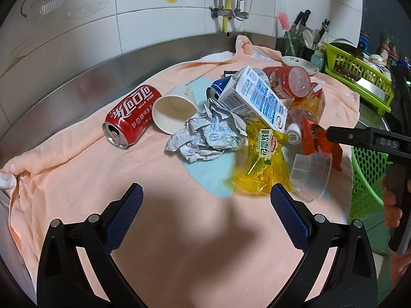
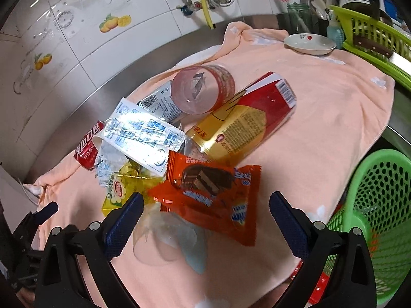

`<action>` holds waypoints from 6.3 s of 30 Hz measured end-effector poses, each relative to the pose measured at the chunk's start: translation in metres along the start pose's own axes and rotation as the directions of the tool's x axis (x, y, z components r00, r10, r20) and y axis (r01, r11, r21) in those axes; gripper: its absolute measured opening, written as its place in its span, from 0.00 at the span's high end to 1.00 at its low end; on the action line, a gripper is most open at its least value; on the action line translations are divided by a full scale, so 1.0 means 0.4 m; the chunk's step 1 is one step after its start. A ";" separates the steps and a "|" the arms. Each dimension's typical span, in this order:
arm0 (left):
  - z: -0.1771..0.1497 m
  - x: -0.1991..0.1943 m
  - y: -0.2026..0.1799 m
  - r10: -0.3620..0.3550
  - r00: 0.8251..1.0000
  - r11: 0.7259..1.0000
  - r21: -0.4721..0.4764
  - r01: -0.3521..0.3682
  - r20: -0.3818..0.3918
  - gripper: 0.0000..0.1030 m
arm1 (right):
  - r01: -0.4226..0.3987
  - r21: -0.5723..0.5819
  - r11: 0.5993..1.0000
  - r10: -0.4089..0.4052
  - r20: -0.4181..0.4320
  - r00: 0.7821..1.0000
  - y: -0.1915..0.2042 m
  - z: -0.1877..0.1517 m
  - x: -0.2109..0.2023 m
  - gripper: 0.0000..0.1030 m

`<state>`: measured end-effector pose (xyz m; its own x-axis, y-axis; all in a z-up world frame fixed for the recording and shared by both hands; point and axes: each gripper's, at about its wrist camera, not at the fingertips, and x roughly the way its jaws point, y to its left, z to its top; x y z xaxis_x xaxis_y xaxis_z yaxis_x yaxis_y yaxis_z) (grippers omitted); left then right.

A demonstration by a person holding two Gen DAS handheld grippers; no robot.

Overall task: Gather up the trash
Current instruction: 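Grasp the orange candy wrapper with the right gripper while the left gripper grasps the yellow snack bag, then carry the orange wrapper over the green basket with the right gripper while the left carries the yellow bag, then open the left gripper to drop the yellow bag into the green basket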

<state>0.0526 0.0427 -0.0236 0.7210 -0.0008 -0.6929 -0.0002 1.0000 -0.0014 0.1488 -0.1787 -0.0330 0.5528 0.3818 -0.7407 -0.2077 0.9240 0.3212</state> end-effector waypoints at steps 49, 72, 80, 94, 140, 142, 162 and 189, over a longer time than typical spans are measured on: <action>0.077 0.207 -0.121 -0.268 0.950 0.958 0.058 0.280 -0.161 0.50 | 0.081 0.057 0.995 -0.083 0.025 0.996 -0.115 -0.058 -0.047 0.30; 0.073 0.169 -0.120 -0.284 0.948 0.953 0.069 0.296 -0.142 0.67 | 0.359 0.207 0.910 -0.361 -0.027 0.932 -0.450 -0.173 -0.146 0.26; 0.110 0.079 -0.120 -0.286 0.956 0.951 0.101 0.292 -0.070 0.70 | 0.378 0.256 0.890 -0.379 -0.047 0.924 -0.521 -0.211 -0.159 0.17; 0.176 -0.011 -0.280 -0.396 0.918 0.896 0.210 0.392 -0.025 0.71 | 0.390 0.235 0.890 -0.394 -0.032 0.919 -0.548 -0.222 -0.201 0.09; 0.114 0.139 -0.888 -0.549 0.759 0.638 0.411 0.651 -0.349 0.71 | 0.320 0.068 0.945 -0.325 0.069 0.943 -0.604 -0.284 -0.312 0.07; 0.103 0.146 -0.903 -0.560 0.738 0.610 0.415 0.675 -0.377 0.71 | 0.329 0.045 0.943 -0.332 0.073 0.941 -0.603 -0.286 -0.310 0.07; 0.046 0.226 -0.966 -0.546 0.596 0.390 0.451 0.803 -0.588 0.71 | 0.322 -0.172 0.931 -0.312 0.080 0.947 -0.569 -0.299 -0.294 0.07; 0.083 0.332 -0.901 -0.581 0.584 0.532 0.278 0.800 -0.567 0.50 | 0.205 -0.014 0.979 -0.204 0.072 0.976 -0.628 -0.274 -0.303 0.07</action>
<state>0.1713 -0.3179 -0.0913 0.0279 -0.5824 -0.8124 0.7690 0.5317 -0.3547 0.0455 -0.4543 -0.0883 0.6401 0.1829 -0.7462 -0.1012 0.9829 0.1542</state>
